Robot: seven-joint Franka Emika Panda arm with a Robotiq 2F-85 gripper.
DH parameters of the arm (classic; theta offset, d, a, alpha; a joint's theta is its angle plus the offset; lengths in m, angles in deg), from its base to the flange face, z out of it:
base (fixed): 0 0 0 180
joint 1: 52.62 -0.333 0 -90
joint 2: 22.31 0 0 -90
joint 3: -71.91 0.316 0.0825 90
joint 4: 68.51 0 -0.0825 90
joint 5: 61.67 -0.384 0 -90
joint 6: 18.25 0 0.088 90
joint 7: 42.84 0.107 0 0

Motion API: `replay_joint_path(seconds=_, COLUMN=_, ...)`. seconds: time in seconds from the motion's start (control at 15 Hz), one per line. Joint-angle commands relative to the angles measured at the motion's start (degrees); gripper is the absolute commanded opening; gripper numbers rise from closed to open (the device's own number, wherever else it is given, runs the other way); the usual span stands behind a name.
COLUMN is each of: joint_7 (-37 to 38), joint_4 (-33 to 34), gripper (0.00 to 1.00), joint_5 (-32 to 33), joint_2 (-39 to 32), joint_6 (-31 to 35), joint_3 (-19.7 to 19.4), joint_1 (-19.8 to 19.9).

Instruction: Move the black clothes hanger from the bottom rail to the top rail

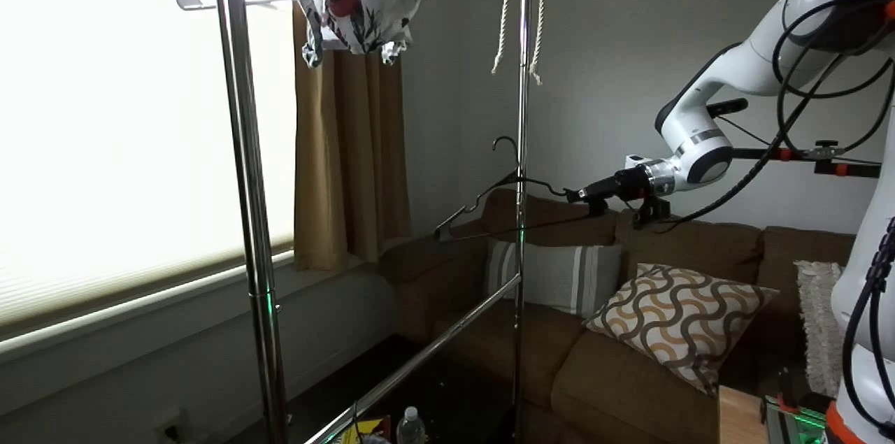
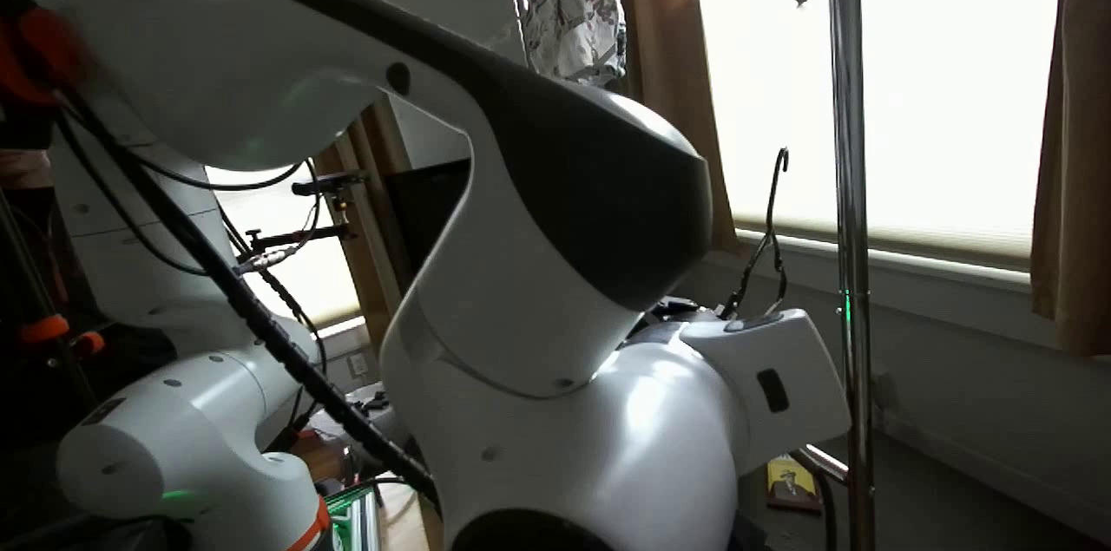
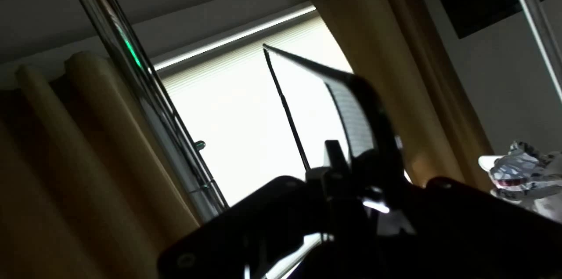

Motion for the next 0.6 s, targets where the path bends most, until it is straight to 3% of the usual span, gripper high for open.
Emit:
replay_joint_path(seconds=0.0, joint_7=-3.1, joint_4=-7.1, gripper=0.02, joint_5=-9.5, joint_2=3.0, joint_6=9.6, joint_3=2.2, joint_1=-3.0)
replay_joint_path(seconds=0.2, joint_7=-5.8, joint_4=-8.9, gripper=0.02, joint_5=-17.9, joint_2=3.5, joint_6=14.0, joint_3=3.9, joint_1=-4.9)
replay_joint_path(seconds=0.53, joint_7=-3.5, joint_4=-6.3, gripper=0.02, joint_5=-24.1, joint_2=6.4, joint_6=12.7, joint_3=2.2, joint_1=-3.5)
